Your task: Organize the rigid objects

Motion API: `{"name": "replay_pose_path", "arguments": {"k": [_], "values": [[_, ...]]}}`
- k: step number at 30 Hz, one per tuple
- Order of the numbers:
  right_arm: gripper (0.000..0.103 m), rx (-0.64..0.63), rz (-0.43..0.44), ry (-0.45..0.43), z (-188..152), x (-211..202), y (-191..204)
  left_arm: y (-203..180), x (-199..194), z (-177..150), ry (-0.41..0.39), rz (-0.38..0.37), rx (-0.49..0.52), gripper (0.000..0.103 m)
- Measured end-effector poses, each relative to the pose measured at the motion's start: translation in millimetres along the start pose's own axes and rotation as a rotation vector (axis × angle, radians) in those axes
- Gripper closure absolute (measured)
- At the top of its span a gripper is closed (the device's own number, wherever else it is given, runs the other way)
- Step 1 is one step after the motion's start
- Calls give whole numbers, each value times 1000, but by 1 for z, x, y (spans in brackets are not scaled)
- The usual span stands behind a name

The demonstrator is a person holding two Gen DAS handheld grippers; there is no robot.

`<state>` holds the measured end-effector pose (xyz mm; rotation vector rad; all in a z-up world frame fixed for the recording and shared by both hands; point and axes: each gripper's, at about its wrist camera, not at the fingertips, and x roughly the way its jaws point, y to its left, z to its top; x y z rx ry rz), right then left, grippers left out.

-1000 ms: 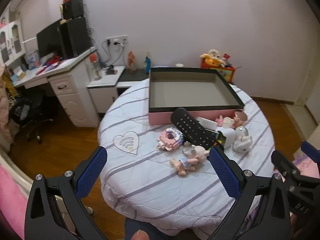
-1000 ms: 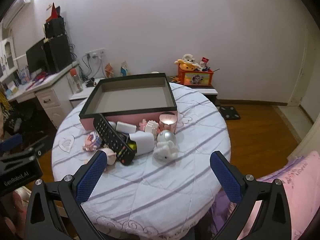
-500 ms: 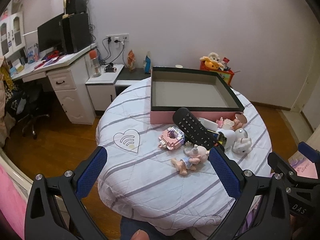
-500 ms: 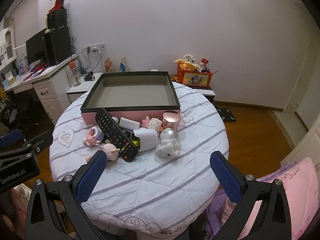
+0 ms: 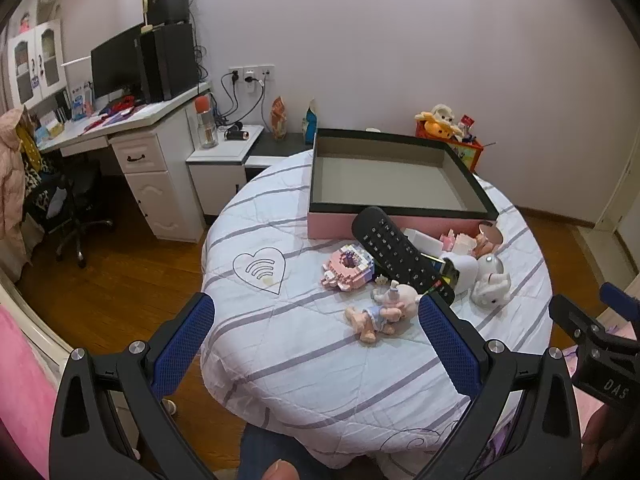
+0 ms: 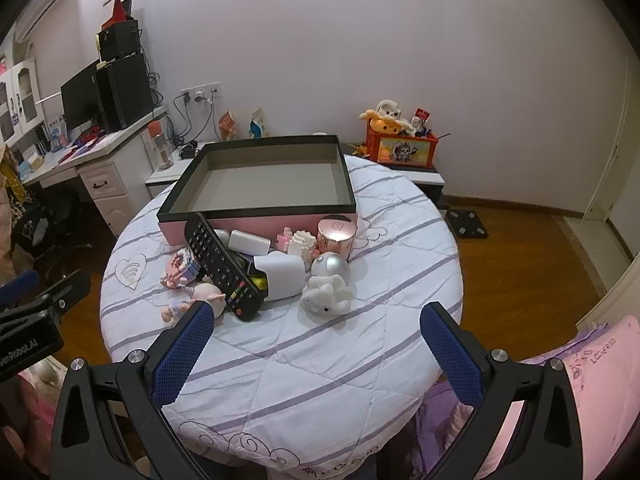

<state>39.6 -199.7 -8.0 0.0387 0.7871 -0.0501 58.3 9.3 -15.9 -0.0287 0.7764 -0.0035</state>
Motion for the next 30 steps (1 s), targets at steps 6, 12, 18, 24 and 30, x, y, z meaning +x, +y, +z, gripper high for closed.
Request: {"name": "replay_pose_path", "arguments": {"k": [6, 12, 18, 24, 30], "values": [[0, 2, 13, 15, -2, 10, -2, -4, 9, -3, 19, -2, 14, 0], [0, 1, 13, 50, -4, 28, -3, -13, 28, -10, 56, -30, 34, 0], [0, 0, 1, 94, -7, 51, -6, -22, 59, -19, 104, -64, 45, 0], [0, 4, -9, 139, -9, 78, -12, -34, 98, -26, 166, -87, 66, 0], [0, 1, -9, 178, -5, 103, -17, -40, 130, -26, 209, -93, 77, 0]]}}
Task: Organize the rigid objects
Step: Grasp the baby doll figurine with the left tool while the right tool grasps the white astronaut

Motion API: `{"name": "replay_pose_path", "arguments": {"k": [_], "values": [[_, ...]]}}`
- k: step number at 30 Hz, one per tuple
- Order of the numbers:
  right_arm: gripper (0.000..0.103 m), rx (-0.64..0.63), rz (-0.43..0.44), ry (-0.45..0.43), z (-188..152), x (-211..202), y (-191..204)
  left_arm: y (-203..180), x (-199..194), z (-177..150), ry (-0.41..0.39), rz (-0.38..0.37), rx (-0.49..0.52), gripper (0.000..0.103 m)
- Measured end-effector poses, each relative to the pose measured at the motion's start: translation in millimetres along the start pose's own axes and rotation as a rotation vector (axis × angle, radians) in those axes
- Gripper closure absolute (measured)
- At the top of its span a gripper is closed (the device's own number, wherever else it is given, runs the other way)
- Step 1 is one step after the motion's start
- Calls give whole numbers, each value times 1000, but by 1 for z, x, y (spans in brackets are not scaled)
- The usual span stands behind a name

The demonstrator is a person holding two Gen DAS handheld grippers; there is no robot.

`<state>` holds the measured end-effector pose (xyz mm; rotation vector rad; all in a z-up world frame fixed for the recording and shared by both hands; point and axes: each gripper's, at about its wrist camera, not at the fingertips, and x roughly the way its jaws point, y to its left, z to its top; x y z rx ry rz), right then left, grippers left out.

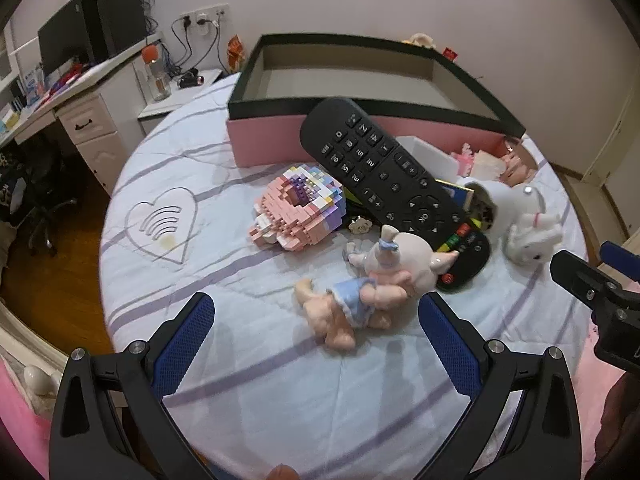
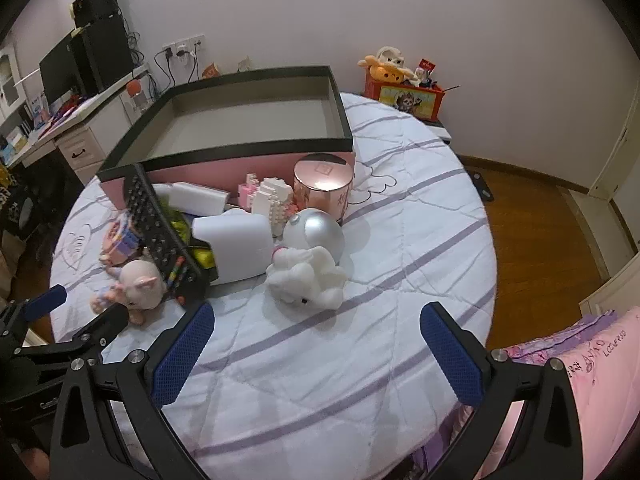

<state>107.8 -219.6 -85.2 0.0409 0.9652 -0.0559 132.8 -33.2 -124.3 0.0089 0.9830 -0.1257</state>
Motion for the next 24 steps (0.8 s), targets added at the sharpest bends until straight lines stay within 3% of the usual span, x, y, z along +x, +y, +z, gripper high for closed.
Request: {"name": "replay_pose_path", "arguments": {"k": [11, 13, 17, 19, 21, 24], "values": [[0, 9, 23, 32, 10, 34, -5, -5, 26, 9, 31, -87, 13, 0], [7, 14, 30, 35, 11, 38, -7, -3, 28, 14, 27, -104, 8, 1], [10, 13, 34, 37, 11, 46, -8, -2, 31, 16, 16, -124, 6, 4], [18, 22, 44, 48, 11, 53, -10, -1, 31, 14, 7, -136, 7, 7], [21, 25, 56, 50, 11, 58, -11, -1, 29, 13, -3, -149, 13, 12], [36, 17, 48, 32, 8, 59, -9, -2, 25, 10, -19, -174, 22, 24]]}}
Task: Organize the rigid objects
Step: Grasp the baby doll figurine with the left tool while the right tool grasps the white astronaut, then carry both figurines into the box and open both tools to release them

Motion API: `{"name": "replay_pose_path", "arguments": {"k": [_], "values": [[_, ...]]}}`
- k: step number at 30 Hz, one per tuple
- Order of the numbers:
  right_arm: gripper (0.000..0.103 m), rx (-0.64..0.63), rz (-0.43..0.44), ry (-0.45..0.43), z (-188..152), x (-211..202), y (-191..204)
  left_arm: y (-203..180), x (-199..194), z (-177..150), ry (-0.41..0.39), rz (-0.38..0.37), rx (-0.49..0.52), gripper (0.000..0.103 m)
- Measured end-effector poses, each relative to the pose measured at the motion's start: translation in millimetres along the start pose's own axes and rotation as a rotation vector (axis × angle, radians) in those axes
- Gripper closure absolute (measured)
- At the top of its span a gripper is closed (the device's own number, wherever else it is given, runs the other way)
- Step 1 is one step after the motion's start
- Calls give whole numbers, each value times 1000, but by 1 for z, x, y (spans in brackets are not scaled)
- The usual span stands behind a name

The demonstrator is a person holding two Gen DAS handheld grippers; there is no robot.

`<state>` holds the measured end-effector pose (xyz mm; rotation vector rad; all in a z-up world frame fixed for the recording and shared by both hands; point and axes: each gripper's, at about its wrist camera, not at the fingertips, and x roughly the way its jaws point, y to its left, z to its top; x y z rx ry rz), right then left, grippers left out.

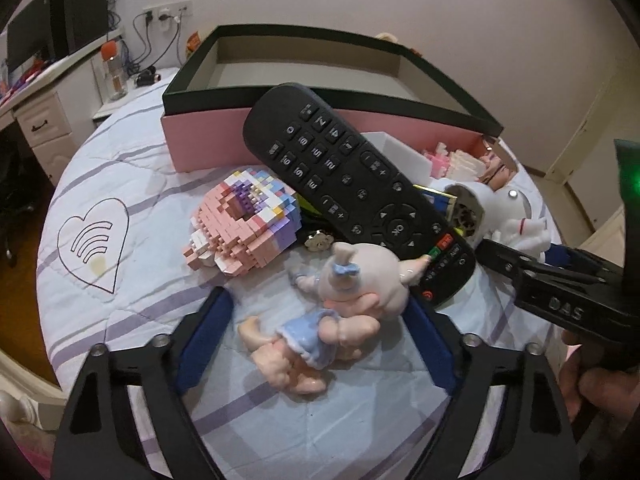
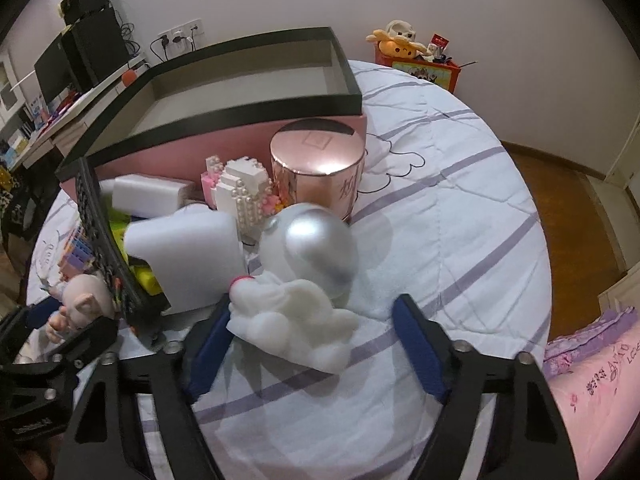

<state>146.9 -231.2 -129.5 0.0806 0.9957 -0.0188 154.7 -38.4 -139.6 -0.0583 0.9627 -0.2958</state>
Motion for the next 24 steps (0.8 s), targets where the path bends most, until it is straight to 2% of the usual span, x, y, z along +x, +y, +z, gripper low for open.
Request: {"name": "replay_pose_path", "arguments": {"k": [1, 17, 24], "values": [[48, 4, 12, -7, 0, -2, -1, 1, -1, -1, -5, -8, -1, 24], [48, 43, 78, -32, -7, -31, -12, 18, -31, -20, -24, -55, -56, 24], [48, 17, 114, -81, 4, -54, -1, 21, -57, -7, -72, -46, -56, 24]]}}
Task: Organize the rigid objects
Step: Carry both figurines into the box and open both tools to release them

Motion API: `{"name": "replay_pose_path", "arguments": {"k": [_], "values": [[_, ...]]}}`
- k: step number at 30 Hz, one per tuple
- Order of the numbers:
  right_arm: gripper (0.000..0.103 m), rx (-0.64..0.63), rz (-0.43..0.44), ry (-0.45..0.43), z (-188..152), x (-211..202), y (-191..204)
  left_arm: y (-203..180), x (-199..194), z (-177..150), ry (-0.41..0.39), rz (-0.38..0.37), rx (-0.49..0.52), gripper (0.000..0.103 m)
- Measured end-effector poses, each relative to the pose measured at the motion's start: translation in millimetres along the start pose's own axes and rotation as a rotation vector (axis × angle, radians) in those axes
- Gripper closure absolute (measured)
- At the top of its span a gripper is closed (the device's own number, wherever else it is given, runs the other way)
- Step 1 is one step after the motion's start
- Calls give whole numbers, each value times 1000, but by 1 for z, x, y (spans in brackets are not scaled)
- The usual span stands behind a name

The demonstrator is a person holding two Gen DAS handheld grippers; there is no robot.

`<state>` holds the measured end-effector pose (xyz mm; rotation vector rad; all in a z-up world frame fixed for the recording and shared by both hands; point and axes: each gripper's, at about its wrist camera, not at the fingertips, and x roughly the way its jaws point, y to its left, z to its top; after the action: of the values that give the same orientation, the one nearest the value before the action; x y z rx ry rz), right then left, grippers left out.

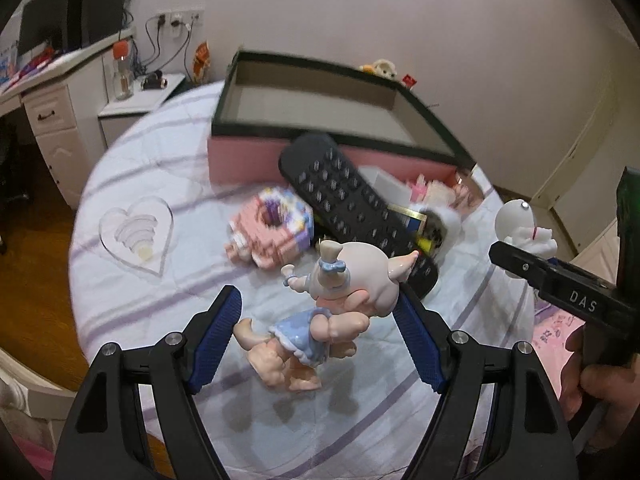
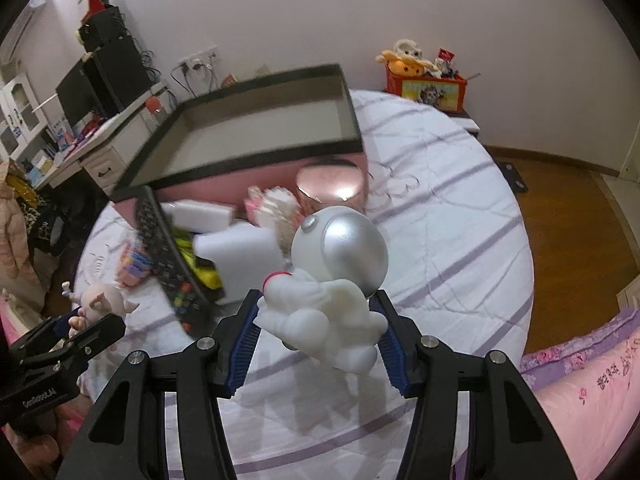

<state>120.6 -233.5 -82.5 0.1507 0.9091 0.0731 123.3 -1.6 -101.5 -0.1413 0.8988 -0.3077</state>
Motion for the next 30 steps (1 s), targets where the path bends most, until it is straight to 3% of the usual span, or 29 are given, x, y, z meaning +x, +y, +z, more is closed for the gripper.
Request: {"name": "replay_pose_path", "arguments": {"k": [8, 15, 21, 30], "values": [[48, -68, 45, -78, 40, -18, 25, 7, -18, 46, -75, 3, 2, 24], [48, -122, 55, -143, 95, -14, 42, 13, -20, 116, -148, 8, 14, 24], [48, -145, 59, -107, 135, 30, 47, 19, 22, 168, -130, 28, 4, 24], [48, -135, 54, 6, 157, 102, 36, 15, 104, 198, -39, 55, 12, 24]]}}
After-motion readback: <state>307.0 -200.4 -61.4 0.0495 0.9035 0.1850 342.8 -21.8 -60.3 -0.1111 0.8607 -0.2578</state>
